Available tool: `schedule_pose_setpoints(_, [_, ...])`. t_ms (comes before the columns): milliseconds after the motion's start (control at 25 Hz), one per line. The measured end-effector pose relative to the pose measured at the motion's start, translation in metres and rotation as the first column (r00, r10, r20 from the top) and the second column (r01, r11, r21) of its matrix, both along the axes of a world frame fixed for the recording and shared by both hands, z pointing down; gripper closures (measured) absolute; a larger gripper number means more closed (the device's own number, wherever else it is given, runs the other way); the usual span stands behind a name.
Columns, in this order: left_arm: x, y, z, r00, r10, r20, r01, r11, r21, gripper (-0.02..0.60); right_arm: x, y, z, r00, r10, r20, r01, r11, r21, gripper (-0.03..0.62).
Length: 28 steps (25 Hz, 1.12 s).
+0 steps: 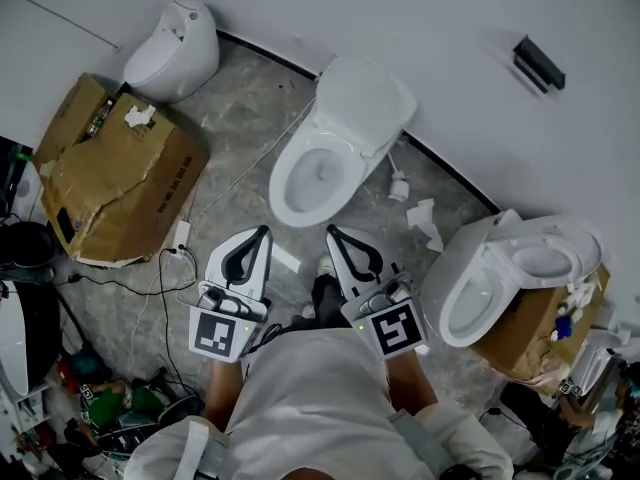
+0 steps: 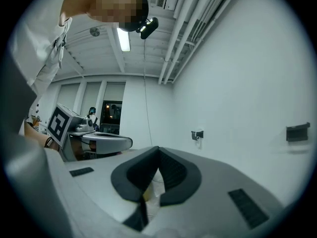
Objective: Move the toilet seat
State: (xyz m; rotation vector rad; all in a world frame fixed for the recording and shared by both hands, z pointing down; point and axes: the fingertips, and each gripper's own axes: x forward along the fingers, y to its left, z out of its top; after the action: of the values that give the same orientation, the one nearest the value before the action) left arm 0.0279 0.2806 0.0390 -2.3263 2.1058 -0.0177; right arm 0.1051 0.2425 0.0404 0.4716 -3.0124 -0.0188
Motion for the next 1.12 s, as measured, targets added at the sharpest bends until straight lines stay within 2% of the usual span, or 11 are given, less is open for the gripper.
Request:
schedule_pose_setpoints(320, [-0.018, -0.05, 0.008, 1.0, -0.005, 0.009, 0.005, 1.0, -0.024, 0.581, -0.015, -0.048, 0.008, 1.0, -0.004, -0.007, 0.004, 1.0, -0.024, 0.594])
schedule_pose_setpoints(600, [-0.034, -0.074, 0.019, 1.0, 0.025, 0.004, -0.025, 0.998, -0.053, 0.581, -0.021, -0.072, 0.017, 0.999, 0.044, 0.0, -0.044, 0.997, -0.056, 0.594])
schedule_pose_setpoints(760, [-0.047, -0.091, 0.031, 0.998, 0.068, -0.007, -0.068, 0.995, -0.072, 0.581, -0.031, -0.086, 0.031, 0.994, 0.105, -0.02, -0.106, 0.992, -0.073, 0.594])
schedule_pose_setpoints(920, [-0.061, -0.11, 0.054, 0.991, 0.127, 0.037, -0.124, 0.988, -0.093, 0.581, -0.044, -0.1, 0.049, 0.983, 0.18, -0.036, -0.183, 0.979, -0.092, 0.592])
schedule_pose_setpoints(1120, [-0.076, -0.13, 0.07, 0.976, 0.217, -0.003, -0.216, 0.971, -0.105, 0.581, -0.057, -0.114, 0.062, 0.956, 0.292, -0.035, -0.294, 0.947, -0.126, 0.592])
